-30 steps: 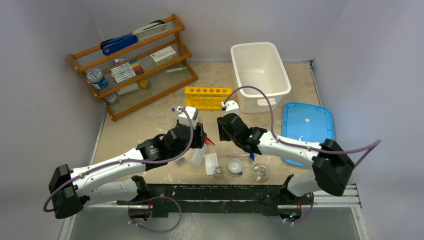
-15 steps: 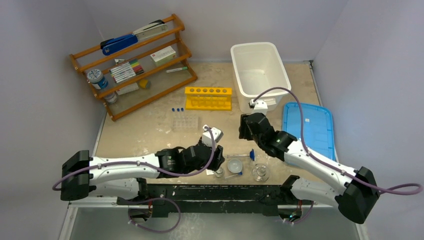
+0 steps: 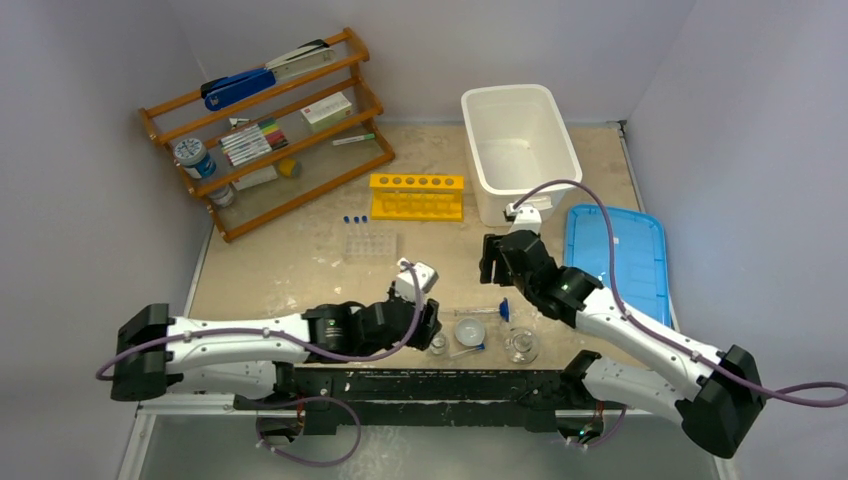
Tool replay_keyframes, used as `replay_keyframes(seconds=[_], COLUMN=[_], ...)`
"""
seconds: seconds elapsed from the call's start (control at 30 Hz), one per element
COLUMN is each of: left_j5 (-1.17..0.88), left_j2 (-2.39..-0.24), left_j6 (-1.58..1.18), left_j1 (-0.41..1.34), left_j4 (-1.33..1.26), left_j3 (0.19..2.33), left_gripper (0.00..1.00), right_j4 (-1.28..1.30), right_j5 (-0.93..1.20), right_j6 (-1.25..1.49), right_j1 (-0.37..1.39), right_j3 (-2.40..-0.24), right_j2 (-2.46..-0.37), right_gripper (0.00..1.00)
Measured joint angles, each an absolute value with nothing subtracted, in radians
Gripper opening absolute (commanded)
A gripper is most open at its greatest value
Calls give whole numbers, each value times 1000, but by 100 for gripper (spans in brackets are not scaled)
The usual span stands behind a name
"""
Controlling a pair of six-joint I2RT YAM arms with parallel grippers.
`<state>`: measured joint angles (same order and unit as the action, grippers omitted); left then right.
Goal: Organize the chemistry lab equipment
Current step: Pick up the collection bottle at the center of the board.
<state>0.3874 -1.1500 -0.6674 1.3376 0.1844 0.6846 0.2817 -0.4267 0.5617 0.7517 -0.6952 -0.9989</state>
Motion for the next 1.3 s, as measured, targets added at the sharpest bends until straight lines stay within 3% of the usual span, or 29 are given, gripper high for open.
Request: replay_keyframes(seconds=[0.1,0.2,0.43,0.6,0.83,1.03,1.23,1.3], left_j5=[480,551,609,608,608,608,607,607], left_j2=[-1034,-905,-894,-910,-895,-891,-899,-899], left_j6=[-679,-678,-665,-661,-661,-660,-657,-657], left_j1=[1333,1267,1062,1056,1056,1056,1056,1056], left_j4=[231,277,336,369,384,384,384,384], left_j3=[682,710,822,823,818,811,810,810], left_gripper=[61,66,70,70,70,70,70,70], right_j4=[271,284,364,456,485,488,499,504], right_j5=[-409,-422,-466,-505,-514,-514,-514,-516], right_j6=[566,614,814,928,971,978,998,1010], right_j1=[791,938,1303,1401,1406,1407,1407,1407], right_j3=[-695,-704,-828,-907,-908,-913,-919,-919], right_j2=[-999,-1016,-1227,-1370,-1360,-1386,-1431,-1429], right_gripper=[76,81,88,82,70,68,53,53])
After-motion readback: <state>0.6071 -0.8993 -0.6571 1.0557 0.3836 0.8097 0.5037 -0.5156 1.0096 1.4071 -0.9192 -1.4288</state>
